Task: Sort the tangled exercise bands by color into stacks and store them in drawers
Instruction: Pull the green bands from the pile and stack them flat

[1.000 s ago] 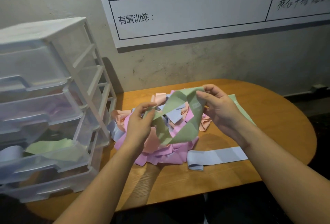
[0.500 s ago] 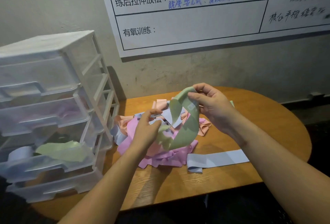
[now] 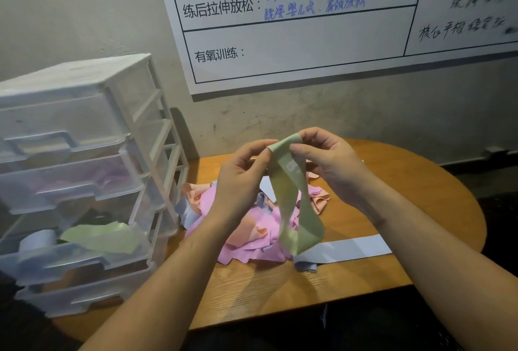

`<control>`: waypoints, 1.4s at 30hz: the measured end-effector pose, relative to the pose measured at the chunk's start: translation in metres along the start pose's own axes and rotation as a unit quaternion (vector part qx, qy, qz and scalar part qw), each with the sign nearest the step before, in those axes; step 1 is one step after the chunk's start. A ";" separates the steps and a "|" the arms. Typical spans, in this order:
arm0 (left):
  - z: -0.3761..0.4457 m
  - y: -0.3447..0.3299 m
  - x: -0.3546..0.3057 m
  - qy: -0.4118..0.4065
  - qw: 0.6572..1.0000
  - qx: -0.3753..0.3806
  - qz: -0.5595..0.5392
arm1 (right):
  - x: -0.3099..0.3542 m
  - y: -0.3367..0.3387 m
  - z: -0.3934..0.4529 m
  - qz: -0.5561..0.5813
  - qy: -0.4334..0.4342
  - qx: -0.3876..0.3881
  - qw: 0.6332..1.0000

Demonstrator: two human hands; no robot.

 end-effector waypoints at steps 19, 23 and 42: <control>-0.012 -0.025 0.023 0.133 0.989 0.054 -0.036 | -0.010 0.006 -0.002 -0.086 0.073 -0.063 0.992; -0.002 -0.026 0.028 0.171 0.982 -0.001 -0.084 | -0.046 0.026 -0.012 -0.092 0.023 -0.078 0.992; 0.003 -0.005 0.053 0.397 0.865 -0.126 -0.279 | -0.140 0.041 -0.029 -0.594 0.228 0.078 0.768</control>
Point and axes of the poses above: each hand's wrist, its own z-axis towards the middle knuckle, its own y-axis out of the back of the hand, x = y × z, the point moved 6 cm from there along z, towards the middle knuckle, and after that the axes turned 5 degrees about -x, right-handed, at the moved point
